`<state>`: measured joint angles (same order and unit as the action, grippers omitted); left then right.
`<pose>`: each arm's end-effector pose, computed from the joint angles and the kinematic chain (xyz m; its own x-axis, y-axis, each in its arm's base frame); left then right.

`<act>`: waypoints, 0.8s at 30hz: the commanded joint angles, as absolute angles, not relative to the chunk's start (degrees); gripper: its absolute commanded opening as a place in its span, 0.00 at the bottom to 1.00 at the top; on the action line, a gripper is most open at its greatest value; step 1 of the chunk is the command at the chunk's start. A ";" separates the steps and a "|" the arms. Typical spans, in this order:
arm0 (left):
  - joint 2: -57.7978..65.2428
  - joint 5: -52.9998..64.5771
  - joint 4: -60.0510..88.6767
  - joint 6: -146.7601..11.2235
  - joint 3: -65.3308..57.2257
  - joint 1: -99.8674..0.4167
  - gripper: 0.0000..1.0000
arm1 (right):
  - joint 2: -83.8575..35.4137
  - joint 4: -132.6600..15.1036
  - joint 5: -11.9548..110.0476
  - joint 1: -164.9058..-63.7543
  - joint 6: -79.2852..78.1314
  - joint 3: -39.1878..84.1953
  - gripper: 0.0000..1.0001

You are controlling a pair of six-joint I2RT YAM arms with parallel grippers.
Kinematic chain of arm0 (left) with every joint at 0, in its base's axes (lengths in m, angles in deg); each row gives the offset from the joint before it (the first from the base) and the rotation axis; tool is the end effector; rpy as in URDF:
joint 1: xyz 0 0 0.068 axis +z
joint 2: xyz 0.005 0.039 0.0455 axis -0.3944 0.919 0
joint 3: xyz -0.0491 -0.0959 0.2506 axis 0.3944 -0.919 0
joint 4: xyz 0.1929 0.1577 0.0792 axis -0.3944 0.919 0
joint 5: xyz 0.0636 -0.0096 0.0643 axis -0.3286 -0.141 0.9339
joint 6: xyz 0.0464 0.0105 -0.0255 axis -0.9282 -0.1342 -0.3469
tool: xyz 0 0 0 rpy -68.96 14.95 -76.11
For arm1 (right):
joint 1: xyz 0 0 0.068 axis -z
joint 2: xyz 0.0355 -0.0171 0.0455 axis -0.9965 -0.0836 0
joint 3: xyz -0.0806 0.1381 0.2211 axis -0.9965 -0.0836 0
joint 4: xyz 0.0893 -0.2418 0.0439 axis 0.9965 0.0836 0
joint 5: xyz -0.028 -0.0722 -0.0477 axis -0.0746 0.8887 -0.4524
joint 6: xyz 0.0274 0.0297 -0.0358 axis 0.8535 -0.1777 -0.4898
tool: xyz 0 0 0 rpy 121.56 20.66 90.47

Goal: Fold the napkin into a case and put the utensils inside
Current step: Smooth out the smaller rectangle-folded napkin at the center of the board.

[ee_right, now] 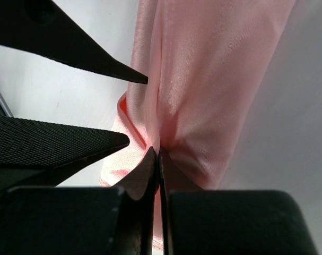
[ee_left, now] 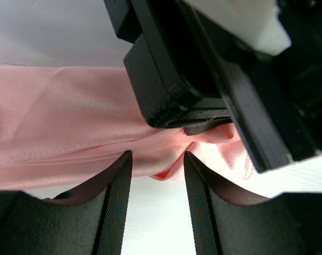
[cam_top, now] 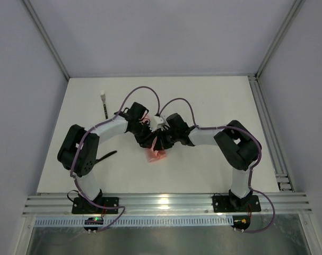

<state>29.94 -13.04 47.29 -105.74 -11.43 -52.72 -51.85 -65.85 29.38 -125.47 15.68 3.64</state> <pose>0.2926 -0.1841 0.1754 -0.4597 0.7147 -0.5270 0.8853 0.4155 -0.2088 0.2772 0.2562 0.1323 -0.8216 -0.2397 -0.5172 -0.5412 0.6129 0.5757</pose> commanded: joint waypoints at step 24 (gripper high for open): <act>16.64 -19.43 45.76 -141.47 -22.44 -49.50 0.57 | -53.18 -69.57 31.37 -125.63 17.30 3.38 0.04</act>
<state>19.32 -18.03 45.65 -128.45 -22.46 -48.88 -52.44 -68.19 29.53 -125.61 16.90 3.53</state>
